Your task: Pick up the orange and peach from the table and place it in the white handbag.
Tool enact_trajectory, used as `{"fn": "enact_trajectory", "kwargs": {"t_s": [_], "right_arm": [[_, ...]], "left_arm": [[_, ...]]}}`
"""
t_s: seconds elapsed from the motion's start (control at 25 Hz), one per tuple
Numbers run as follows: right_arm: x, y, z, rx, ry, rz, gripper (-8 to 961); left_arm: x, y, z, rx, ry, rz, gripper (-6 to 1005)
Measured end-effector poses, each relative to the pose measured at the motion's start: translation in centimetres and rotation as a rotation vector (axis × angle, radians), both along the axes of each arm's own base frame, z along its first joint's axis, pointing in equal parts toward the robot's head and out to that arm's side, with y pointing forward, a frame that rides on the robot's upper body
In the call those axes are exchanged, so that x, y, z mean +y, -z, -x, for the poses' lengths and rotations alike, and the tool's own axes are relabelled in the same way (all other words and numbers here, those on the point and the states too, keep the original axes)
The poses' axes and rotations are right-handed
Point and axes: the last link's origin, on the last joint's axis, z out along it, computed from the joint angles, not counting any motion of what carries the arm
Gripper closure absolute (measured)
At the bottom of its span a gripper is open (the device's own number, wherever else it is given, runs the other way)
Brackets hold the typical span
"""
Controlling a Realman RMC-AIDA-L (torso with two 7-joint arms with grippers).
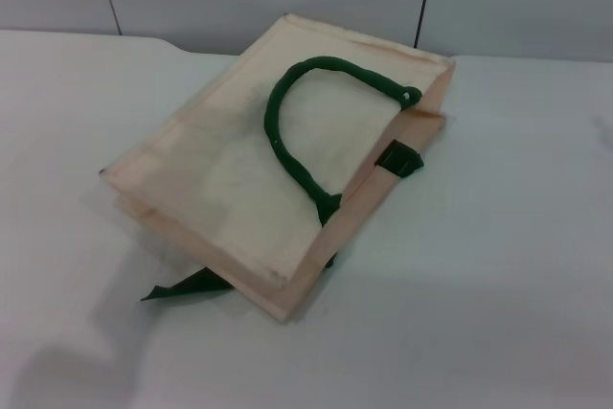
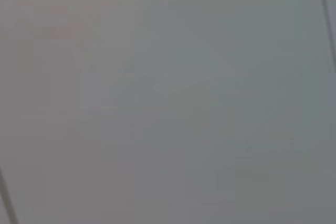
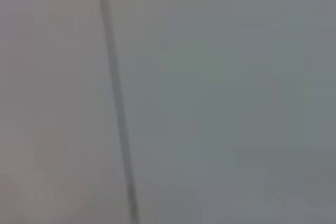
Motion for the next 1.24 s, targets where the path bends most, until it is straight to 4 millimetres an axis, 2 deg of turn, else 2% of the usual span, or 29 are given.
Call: {"fn": "enact_trajectory", "kwargs": {"t_s": [0.2, 0.44, 0.68, 0.92, 1.0, 1.24], "right_arm": [[-1.1, -0.9, -0.8, 0.042, -0.154, -0.159, 150], [-1.7, 0.6, -1.1, 0.032, -0.278, -0.221, 150], [-2.4, -1.1, 0.1, -0.065, -0.348, -0.266, 150], [-1.7, -3.7, 0.7, -0.202, -0.373, -0.378, 150], [-1.4, -4.4, 0.9, -0.183, -0.374, -0.389, 150], [-0.8, -4.0, 1.4, -0.125, -0.357, -0.285, 150]], "left_arm": [[0.8, 1.5, 1.6, -0.018, 0.047, -0.112, 424], [0.6, 3.1, 3.2, -0.011, 0.049, -0.165, 423], [0.4, 3.4, 4.4, -0.059, 0.015, -0.155, 423], [0.4, 3.7, 4.6, -0.054, 0.01, -0.148, 423], [0.5, 3.8, 4.6, -0.053, 0.011, -0.145, 423], [0.5, 3.9, 4.8, -0.052, 0.006, -0.144, 423]]}}
